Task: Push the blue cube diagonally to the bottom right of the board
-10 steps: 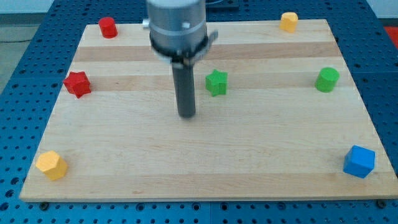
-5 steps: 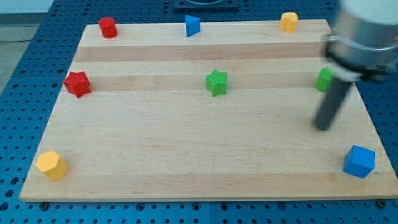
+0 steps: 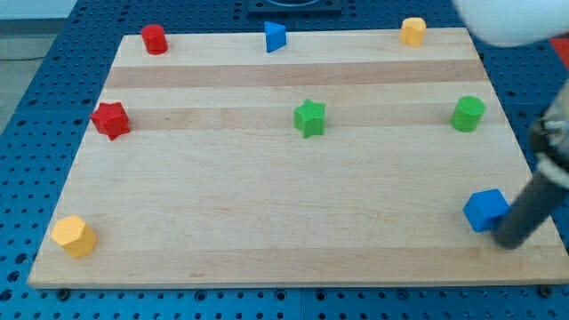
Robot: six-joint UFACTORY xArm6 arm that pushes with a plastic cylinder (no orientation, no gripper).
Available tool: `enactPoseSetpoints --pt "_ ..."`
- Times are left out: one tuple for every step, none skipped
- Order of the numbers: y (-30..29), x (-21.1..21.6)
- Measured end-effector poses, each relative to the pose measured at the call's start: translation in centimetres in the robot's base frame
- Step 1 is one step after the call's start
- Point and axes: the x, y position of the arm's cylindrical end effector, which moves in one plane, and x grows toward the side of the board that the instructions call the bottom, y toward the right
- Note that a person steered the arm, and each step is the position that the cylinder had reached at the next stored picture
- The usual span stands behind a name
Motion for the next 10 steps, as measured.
enactPoseSetpoints --pt "2.9 -2.2" --pt "-1.6 -3.0" --pt "-4.2 -1.2" --pt "-6.2 -0.5" --pt "-9.8 -1.8" --pt "-13.2 -4.0" --pt "-16.6 -3.6" --pt "-17.0 -0.4" --pt "-20.3 -2.4" --pt "-22.0 -6.0"
